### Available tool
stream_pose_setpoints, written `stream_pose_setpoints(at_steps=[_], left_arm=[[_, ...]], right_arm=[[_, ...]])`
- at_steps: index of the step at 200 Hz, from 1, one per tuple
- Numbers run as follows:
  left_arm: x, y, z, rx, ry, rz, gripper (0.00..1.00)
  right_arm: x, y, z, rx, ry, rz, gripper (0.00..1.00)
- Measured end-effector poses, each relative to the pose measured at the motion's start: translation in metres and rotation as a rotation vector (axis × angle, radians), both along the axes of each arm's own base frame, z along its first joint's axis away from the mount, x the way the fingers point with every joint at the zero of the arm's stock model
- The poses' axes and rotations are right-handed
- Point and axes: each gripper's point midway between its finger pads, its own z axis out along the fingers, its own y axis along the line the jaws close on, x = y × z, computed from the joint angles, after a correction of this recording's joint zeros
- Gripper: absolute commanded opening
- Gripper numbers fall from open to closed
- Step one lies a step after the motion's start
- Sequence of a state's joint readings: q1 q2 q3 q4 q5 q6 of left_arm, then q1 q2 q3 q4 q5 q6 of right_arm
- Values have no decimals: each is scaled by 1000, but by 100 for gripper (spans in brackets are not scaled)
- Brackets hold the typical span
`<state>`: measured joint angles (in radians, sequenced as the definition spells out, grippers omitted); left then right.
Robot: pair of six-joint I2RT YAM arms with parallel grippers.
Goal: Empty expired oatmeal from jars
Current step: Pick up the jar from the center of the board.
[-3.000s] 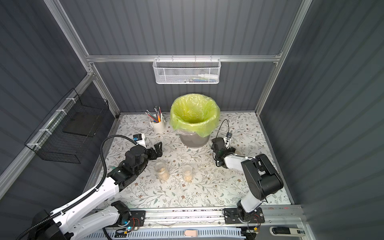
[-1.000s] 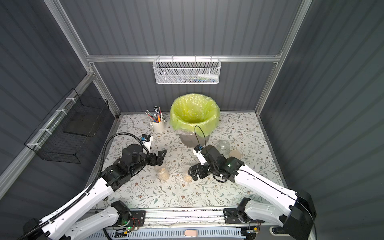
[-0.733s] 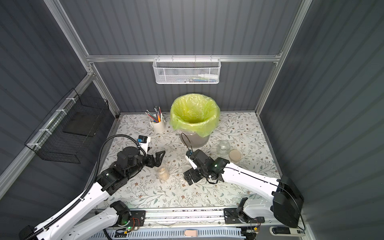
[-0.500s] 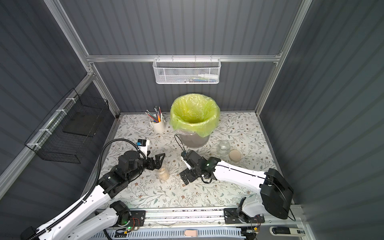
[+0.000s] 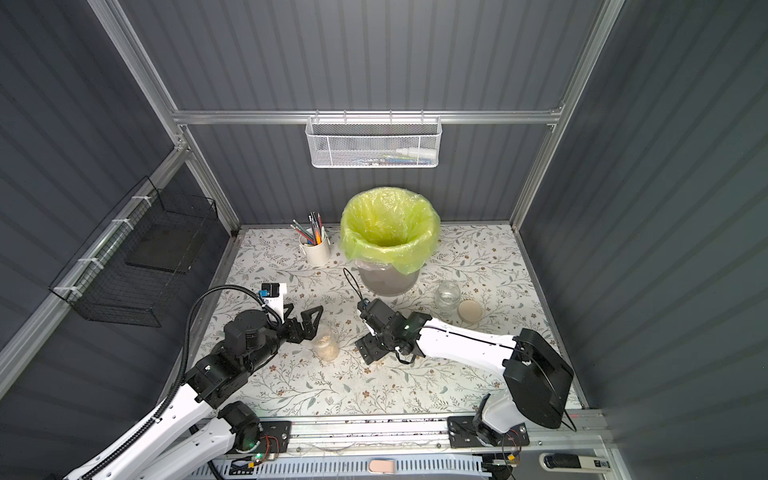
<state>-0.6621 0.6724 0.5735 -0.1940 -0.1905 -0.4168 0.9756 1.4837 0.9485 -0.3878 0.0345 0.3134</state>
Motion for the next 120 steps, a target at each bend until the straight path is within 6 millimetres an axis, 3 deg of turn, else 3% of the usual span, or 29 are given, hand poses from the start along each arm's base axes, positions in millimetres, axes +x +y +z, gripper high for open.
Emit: stream_pose_setpoints(at_steps=[58,120], left_arm=[[0,0,-11,3,26,6,100],[0,0,-11,4,28,5,100]], right_arm=[[4,4,3,17,-19,-15,84],[3,-1,-9,-5,0,-36,82]])
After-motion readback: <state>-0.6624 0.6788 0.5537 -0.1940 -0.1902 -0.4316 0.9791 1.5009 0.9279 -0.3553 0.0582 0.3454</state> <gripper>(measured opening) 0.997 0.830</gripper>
